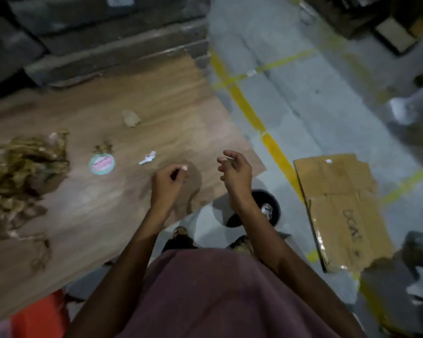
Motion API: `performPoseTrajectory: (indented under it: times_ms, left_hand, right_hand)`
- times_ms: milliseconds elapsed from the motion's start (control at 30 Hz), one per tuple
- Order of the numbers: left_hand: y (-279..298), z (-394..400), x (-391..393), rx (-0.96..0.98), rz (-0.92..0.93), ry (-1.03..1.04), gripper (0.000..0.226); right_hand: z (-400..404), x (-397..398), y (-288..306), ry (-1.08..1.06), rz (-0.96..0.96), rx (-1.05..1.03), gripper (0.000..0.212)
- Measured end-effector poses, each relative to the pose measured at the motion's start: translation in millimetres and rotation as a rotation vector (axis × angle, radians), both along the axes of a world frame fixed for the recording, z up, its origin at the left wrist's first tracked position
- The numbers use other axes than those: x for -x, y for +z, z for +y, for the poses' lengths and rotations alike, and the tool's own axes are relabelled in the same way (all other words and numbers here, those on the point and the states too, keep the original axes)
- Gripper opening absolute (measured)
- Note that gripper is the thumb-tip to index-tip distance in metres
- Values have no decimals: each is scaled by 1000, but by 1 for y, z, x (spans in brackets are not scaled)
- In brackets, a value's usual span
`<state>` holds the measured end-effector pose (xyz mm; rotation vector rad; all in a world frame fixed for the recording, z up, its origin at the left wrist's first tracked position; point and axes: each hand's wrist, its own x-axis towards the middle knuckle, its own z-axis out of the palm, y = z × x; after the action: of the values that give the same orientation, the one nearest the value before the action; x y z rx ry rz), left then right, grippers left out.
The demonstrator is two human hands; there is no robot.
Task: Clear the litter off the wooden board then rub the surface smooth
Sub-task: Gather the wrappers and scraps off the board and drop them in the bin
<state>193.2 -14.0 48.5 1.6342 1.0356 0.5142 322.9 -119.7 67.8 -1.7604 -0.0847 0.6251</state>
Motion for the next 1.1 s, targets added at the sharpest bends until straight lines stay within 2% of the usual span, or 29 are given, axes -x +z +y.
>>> performPoseTrajectory:
  times_ms: [167, 333, 467, 600, 700, 767, 833, 900, 1000, 1033, 1100]
  left_hand:
    - [-4, 54, 79, 52, -38, 197, 14]
    - [-26, 89, 126, 86, 9, 384, 17]
    - [-52, 107, 137, 66, 60, 444, 31]
    - [-68, 106, 137, 121, 112, 541, 27]
    - [-83, 100, 139, 165, 138, 600, 35]
    - [-87, 94, 141, 178, 166, 632, 34]
    - [-86, 89, 143, 160, 215, 676, 24]
    - [-88, 85, 146, 162, 231, 739, 21]
    - [-92, 81, 153, 175, 283, 790, 24]
    - [-90, 81, 157, 164, 306, 791, 25]
    - [-86, 83, 165, 102, 323, 801, 31]
  right_hand:
    - [74, 43, -10, 244, -35, 68, 19]
    - [125, 84, -37, 477, -94, 82, 19]
    - [140, 93, -54, 551, -106, 105, 22]
    - [157, 77, -70, 595, -117, 176, 26]
    - [177, 64, -83, 677, -100, 284, 28]
    - [189, 57, -90, 736, -155, 307, 25]
    - [202, 58, -99, 842, -203, 291, 30]
    - [217, 63, -103, 996, -174, 298, 38]
    - [228, 72, -103, 1205, -54, 235, 26]
    - [230, 74, -102, 1198, -85, 193, 23]
    - [237, 71, -101, 1081, -279, 146, 29]
